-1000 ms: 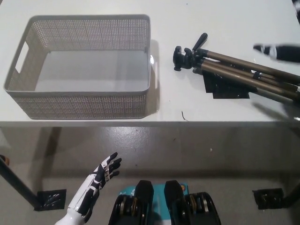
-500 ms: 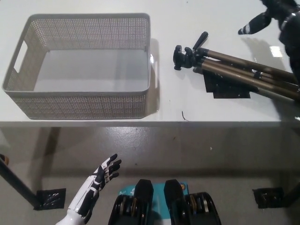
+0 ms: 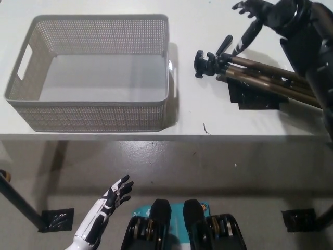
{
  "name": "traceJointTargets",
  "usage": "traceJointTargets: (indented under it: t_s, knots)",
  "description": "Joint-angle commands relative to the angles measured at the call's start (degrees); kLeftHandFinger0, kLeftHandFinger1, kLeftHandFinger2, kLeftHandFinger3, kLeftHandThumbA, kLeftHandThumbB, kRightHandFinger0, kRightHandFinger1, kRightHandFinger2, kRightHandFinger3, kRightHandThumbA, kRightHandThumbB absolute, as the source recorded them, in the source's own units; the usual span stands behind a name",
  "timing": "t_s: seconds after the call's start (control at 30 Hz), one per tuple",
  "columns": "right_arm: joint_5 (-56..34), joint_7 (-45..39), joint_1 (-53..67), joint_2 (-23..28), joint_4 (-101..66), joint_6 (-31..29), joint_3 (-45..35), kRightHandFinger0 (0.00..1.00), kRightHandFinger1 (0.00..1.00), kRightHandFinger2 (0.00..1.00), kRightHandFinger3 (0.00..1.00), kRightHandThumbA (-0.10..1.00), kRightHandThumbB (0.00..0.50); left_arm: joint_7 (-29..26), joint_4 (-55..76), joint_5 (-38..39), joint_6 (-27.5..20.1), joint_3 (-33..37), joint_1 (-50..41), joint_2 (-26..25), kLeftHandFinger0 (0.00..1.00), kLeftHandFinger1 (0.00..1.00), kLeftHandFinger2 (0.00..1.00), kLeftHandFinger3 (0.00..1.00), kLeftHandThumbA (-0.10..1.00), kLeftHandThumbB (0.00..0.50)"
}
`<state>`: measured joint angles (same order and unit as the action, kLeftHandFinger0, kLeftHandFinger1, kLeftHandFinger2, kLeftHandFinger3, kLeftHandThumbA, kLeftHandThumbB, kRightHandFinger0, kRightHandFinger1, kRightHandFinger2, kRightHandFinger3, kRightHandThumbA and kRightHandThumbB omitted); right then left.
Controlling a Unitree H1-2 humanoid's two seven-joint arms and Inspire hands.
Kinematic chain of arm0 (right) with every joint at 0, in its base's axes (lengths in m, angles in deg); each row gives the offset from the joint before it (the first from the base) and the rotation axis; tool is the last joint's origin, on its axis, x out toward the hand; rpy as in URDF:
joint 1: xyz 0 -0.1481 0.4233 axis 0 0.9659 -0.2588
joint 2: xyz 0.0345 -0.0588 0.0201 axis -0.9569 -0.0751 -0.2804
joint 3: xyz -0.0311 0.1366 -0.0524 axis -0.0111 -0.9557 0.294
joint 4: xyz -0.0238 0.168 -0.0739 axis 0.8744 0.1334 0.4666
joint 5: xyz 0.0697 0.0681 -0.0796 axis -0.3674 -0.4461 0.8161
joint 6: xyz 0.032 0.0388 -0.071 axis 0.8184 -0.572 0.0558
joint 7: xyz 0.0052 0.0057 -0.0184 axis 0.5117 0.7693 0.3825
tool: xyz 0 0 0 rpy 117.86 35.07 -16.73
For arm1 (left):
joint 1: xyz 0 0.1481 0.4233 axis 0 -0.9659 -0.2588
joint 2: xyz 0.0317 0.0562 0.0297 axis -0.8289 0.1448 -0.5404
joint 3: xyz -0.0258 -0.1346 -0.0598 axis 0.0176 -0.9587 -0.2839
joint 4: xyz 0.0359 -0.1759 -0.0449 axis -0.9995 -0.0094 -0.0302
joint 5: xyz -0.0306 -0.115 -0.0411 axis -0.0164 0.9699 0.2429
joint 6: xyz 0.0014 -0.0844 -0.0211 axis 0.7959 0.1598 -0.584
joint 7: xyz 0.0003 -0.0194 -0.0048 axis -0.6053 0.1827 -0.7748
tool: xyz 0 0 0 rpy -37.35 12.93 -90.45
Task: The robot uses its right hand to pick the tripod on the desk and places it into a rectangular container on the left.
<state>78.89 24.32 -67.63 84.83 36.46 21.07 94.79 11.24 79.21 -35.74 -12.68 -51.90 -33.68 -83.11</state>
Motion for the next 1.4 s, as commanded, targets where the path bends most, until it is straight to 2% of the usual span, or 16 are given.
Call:
traceJointTargets:
  t_s: [0.0,0.1,0.13,0.27,0.37,0.4,0.53,0.6,0.73,0.83,0.97,1.0,1.17,1.2,1.27,1.37]
  knots:
    - [-3.0,-4.4,-5.1,0.7,0.6,-4.6,-0.1,1.00,1.00,1.00,1.00,1.00,0.363,-0.4,1.6,-1.0,-1.4,-0.7,-0.4,-1.0,1.00,1.00,1.00,1.00,1.00,0.362]
    - [-2.0,-5.2,-5.3,0.2,1.2,-4.3,1.5,1.00,1.00,1.00,1.00,1.00,0.387,-0.2,2.3,-0.6,-1.0,-1.0,-1.0,-1.0,1.00,1.00,1.00,1.00,1.00,0.367]
    - [-0.9,-4.7,-5.5,-0.2,1.4,-2.4,2.7,1.00,1.00,1.00,1.00,1.00,0.420,-0.2,2.4,-0.6,-0.9,-1.0,-1.0,-1.1,1.00,1.00,1.00,1.00,1.00,0.367]
    - [0.8,-6.1,-5.9,-0.6,2.0,-0.2,6.1,1.00,1.00,1.00,1.00,1.00,0.439,-0.1,1.5,-0.6,-2.0,-1.2,-0.6,-1.1,1.00,1.00,1.00,1.00,1.00,0.370]
    - [0.5,-5.2,-4.8,-0.2,2.0,-1.6,7.5,1.00,1.00,1.00,1.00,1.00,0.406,0.0,1.6,-0.6,-2.1,-1.3,-0.7,-1.0,1.00,1.00,1.00,1.00,1.00,0.359]
    - [0.0,-5.0,-4.0,-0.1,2.0,-1.9,7.4,1.00,1.00,1.00,1.00,1.00,0.374,0.1,1.5,-0.4,-2.3,-1.3,-1.1,-0.9,1.00,1.00,1.00,1.00,1.00,0.363]
    - [0.8,-5.2,-3.0,0.5,2.7,-1.2,9.1,1.00,1.00,1.00,1.00,1.00,0.402,-0.1,1.9,-0.6,-1.4,-1.5,-1.3,-0.9,1.00,1.00,1.00,1.00,1.00,0.386]
    - [0.2,-4.8,-2.2,1.3,2.6,-2.9,9.1,1.00,1.00,1.00,1.00,1.00,0.368,-0.2,2.2,-0.8,-1.1,-1.5,-1.3,-0.9,1.00,1.00,1.00,1.00,1.00,0.389]
    - [-0.4,-3.6,-1.0,1.8,2.8,-2.1,9.2,1.00,1.00,1.00,1.00,1.00,0.382,0.1,2.1,-0.8,-1.1,-1.5,-1.4,-1.0,1.00,1.00,1.00,1.00,1.00,0.381]
    - [-1.1,-6.0,0.2,2.1,2.9,-4.5,9.1,1.00,1.00,1.00,1.00,1.00,0.342,-0.1,2.2,-0.9,-1.6,-1.4,-2.1,-0.5,1.00,1.00,1.00,1.00,1.00,0.363]
    - [-1.8,-7.0,1.5,2.0,3.3,-4.2,8.6,1.00,1.00,1.00,1.00,1.00,0.353,0.0,1.9,-0.3,-2.3,-1.5,-2.4,-0.3,1.00,1.00,1.00,1.00,1.00,0.364]
    - [-1.2,-5.8,2.2,1.8,3.5,-4.4,9.2,1.00,1.00,1.00,1.00,1.00,0.337,0.0,1.9,0.1,-2.1,-1.7,-2.4,-0.2,1.00,1.00,1.00,1.00,1.00,0.362]
    - [-1.0,-4.4,4.7,1.2,4.0,-1.0,9.6,1.00,1.00,1.00,1.00,1.00,0.386,0.2,2.6,0.8,-1.1,-1.9,-2.9,-0.3,1.00,1.00,1.00,1.00,1.00,0.378]
    - [-0.4,-4.1,5.6,1.1,4.3,-0.2,10.2,1.00,1.00,1.00,1.00,1.00,0.417,0.2,2.4,0.9,-1.3,-2.0,-3.0,-0.2,1.00,1.00,1.00,1.00,1.00,0.378]
    - [0.0,-2.9,7.3,0.8,4.5,-0.1,10.8,1.00,1.00,1.00,1.00,1.00,0.408,0.3,2.2,1.4,-1.7,-2.1,-3.1,-0.1,1.00,1.00,1.00,1.00,1.00,0.370]
    - [0.6,-3.0,10.2,0.6,4.9,1.7,11.9,1.00,1.00,1.00,1.00,1.00,0.433,0.6,1.9,1.8,-2.8,-1.9,-3.9,0.2,1.00,1.00,1.00,1.00,1.00,0.360]
